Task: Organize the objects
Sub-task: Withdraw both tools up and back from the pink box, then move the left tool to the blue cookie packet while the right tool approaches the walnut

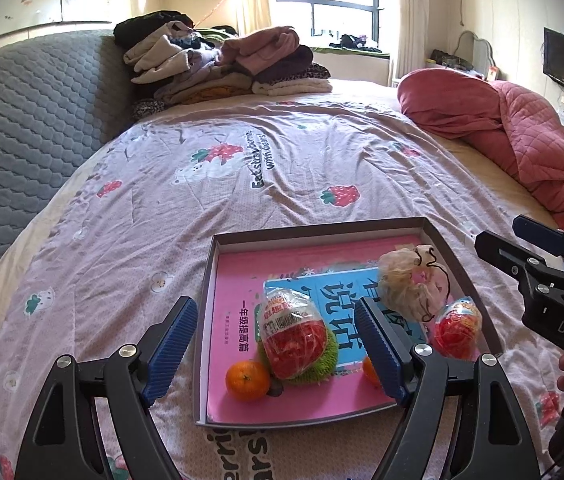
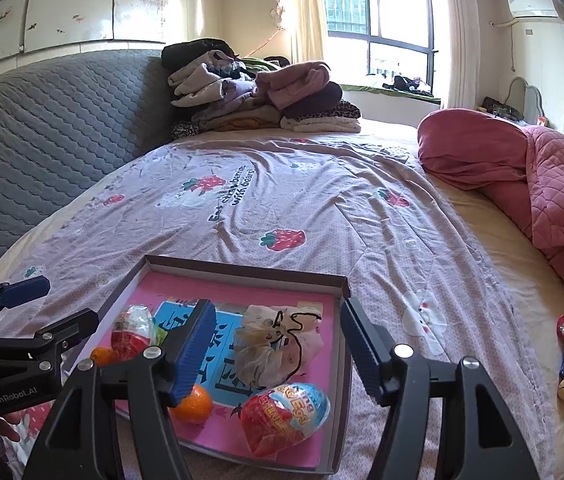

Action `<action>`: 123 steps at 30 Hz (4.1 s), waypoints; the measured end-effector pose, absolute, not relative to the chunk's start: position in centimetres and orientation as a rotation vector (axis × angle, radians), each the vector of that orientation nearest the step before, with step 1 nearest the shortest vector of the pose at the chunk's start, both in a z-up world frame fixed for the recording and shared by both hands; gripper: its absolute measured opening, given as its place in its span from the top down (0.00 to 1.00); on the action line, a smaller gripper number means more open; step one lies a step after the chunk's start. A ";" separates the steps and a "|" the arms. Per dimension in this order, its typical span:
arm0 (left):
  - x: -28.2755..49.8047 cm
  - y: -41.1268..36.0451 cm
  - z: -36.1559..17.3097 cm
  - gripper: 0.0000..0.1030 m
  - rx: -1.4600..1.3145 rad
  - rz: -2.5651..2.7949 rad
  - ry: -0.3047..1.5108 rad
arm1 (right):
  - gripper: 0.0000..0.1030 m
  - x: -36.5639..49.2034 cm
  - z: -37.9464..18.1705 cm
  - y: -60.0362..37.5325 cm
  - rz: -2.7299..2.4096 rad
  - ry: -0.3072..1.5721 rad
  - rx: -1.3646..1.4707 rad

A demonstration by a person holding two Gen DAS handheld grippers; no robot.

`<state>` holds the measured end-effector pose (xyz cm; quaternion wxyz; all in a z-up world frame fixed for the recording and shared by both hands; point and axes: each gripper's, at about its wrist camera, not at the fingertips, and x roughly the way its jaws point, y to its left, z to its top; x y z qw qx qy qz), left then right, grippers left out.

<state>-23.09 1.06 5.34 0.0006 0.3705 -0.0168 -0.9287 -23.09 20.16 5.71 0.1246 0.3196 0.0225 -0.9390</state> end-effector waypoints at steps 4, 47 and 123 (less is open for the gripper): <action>-22.2 1.0 5.6 0.21 1.166 -2.917 -0.033 | 0.37 -22.1 6.2 20.3 -2.738 0.049 0.911; -10.4 2.1 4.8 0.21 1.213 -2.942 0.001 | 0.36 -9.7 5.9 21.0 -2.735 0.078 0.805; -7.0 5.0 -3.0 0.21 1.495 -2.915 -0.124 | 0.36 -6.2 -2.6 21.0 -2.586 0.142 1.130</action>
